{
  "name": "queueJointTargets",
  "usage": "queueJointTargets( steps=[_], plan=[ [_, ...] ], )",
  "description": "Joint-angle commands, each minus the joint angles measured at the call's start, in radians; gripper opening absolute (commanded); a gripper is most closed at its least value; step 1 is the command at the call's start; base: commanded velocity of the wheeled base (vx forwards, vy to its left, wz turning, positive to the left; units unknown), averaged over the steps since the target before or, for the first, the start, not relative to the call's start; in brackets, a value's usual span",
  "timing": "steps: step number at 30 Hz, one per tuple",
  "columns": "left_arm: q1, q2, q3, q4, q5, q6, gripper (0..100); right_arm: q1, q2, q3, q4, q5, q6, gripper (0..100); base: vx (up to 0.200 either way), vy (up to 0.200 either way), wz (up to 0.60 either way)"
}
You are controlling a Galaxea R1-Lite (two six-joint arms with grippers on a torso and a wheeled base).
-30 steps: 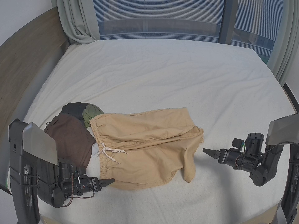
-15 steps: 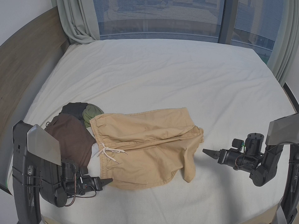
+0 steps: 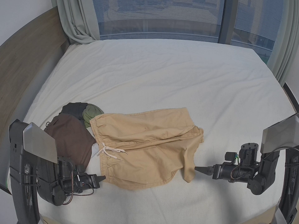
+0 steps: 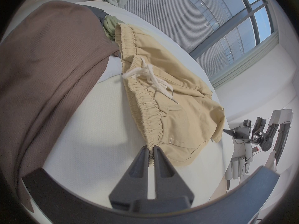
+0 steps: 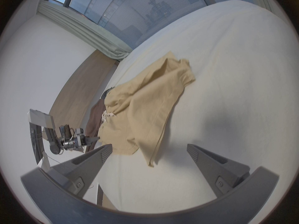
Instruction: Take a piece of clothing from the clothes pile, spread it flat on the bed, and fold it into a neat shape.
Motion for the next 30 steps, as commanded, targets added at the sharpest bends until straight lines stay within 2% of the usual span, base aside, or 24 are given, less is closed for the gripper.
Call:
queueJointTargets(
  steps=[1,8,17,21,30],
  plan=[
    [0.01,-0.027,0.003,-0.001,-0.001,0.0,0,0.045,0.063,0.023,-0.009,-0.001,0.0,100,0.0,0.0,0.0],
    [0.027,-0.03,-0.004,-0.001,-0.001,0.003,0,0.087,0.143,0.014,-0.064,-0.001,-0.001,100,0.0,0.0,0.0],
    [0.026,-0.03,-0.007,-0.001,-0.001,0.003,0,0.146,0.198,-0.029,-0.069,-0.01,-0.004,100,0.0,0.0,0.0],
    [0.021,-0.028,-0.005,-0.001,-0.002,0.004,0,0.15,0.238,-0.066,-0.069,-0.037,-0.024,100,0.0,0.0,0.0],
    [0.02,-0.03,-0.007,-0.001,-0.002,0.003,0,0.152,0.27,-0.126,-0.07,-0.042,-0.049,100,0.0,0.0,0.0]
  ],
)
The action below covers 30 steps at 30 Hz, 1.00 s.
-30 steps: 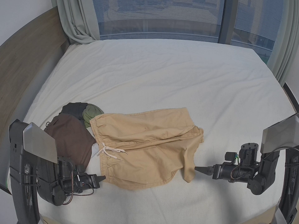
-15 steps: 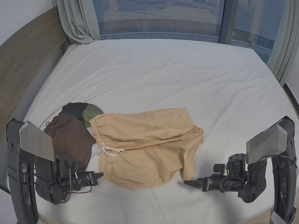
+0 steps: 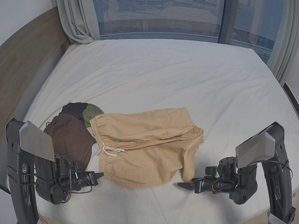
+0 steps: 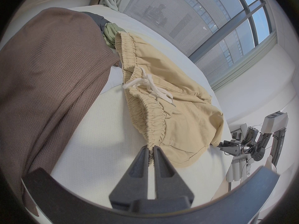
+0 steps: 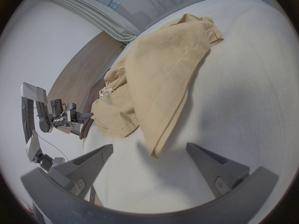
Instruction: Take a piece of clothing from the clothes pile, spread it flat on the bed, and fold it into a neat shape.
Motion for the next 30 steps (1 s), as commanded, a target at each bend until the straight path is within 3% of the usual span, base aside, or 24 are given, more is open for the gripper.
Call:
queueJointTargets(
  steps=[1,15,21,25,30],
  plan=[
    [-0.001,-0.001,-0.002,-0.001,0.001,-0.001,0,0.001,0.022,-0.024,0.001,0.0,0.0,0,0.0,0.0,0.0],
    [-0.001,0.001,-0.003,-0.001,-0.001,-0.003,0,-0.007,0.002,-0.017,0.001,0.0,-0.003,0,0.0,0.0,0.0],
    [0.007,-0.039,-0.014,-0.001,-0.01,-0.014,0,-0.018,-0.092,0.071,0.002,0.004,0.0,0,0.0,0.0,0.0],
    [0.009,-0.134,0.0,-0.001,-0.037,-0.118,0,-0.067,-0.161,0.163,0.002,0.018,-0.003,0,0.0,0.0,0.0],
    [0.032,-0.164,0.029,-0.001,-0.037,-0.13,0,-0.125,-0.219,0.25,0.004,0.067,-0.007,0,0.0,0.0,0.0]
  ],
)
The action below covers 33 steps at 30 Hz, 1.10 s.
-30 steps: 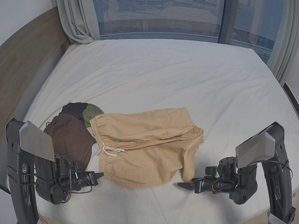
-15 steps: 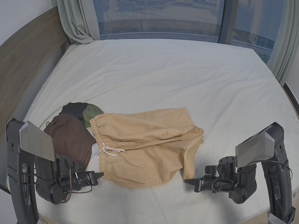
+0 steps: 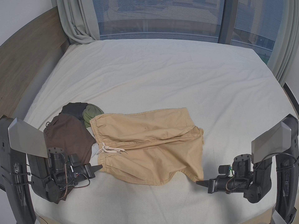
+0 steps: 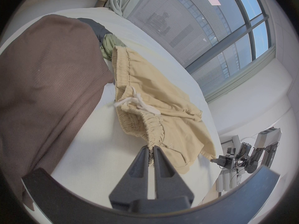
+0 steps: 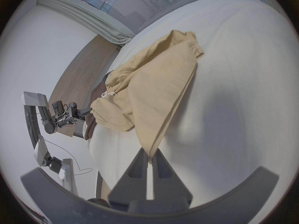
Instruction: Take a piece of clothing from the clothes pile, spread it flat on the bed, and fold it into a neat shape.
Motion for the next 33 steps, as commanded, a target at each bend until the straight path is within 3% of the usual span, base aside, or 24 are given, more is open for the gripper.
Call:
queueJointTargets(
  steps=[1,10,16,33],
  plan=[
    [0.031,-0.065,0.032,0.001,-0.004,-0.009,0,-0.06,-0.084,0.084,0.001,0.03,-0.004,0,0.0,0.0,0.0],
    [0.066,-0.078,0.124,0.006,-0.036,0.023,0,-0.109,-0.065,0.17,0.001,0.049,-0.084,0,0.0,0.0,0.0],
    [0.095,-0.053,0.179,0.009,-0.045,0.114,0,-0.109,-0.03,0.206,0.001,0.062,-0.093,0,0.0,0.0,0.0],
    [0.139,0.02,0.169,0.001,-0.045,0.164,0,-0.118,0.064,0.186,-0.001,0.064,-0.133,0,0.0,0.0,0.0]
  ],
)
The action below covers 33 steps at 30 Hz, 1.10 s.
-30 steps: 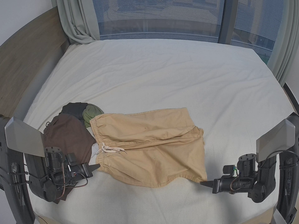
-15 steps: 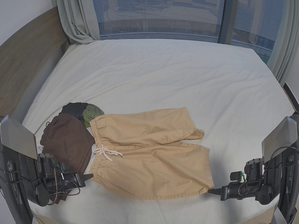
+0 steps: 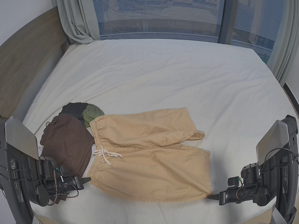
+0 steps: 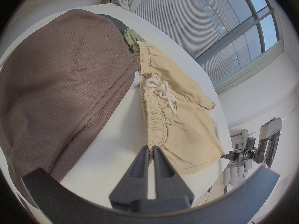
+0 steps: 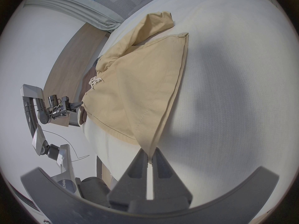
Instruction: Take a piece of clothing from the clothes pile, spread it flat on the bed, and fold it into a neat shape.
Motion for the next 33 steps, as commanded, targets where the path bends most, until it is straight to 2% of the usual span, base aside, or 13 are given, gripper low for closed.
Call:
queueJointTargets(
  steps=[1,2,3,4,5,33],
  plan=[
    [0.002,0.015,-0.004,-0.002,-0.001,-0.001,0,-0.005,0.013,-0.011,0.0,0.0,0.0,0,0.0,0.0,0.0],
    [0.002,0.015,-0.002,-0.002,-0.001,-0.001,0,-0.005,0.013,-0.013,0.0,0.0,0.0,0,0.0,0.0,0.0],
    [0.002,0.014,0.001,-0.002,-0.001,-0.001,0,-0.005,0.013,-0.013,0.0,0.0,0.0,100,0.0,0.0,0.0],
    [0.002,0.014,0.003,-0.002,-0.003,-0.003,0,-0.005,0.013,-0.014,0.0,0.0,0.0,100,0.0,0.0,0.0],
    [0.002,0.014,0.003,-0.002,-0.003,-0.004,100,-0.004,0.013,-0.019,0.0,-0.001,0.0,100,0.0,0.0,0.0],
    [-0.053,0.13,-0.073,-0.003,0.009,0.001,100,-0.012,0.008,-0.043,0.0,-0.005,0.001,100,0.0,0.0,0.0]
  ],
)
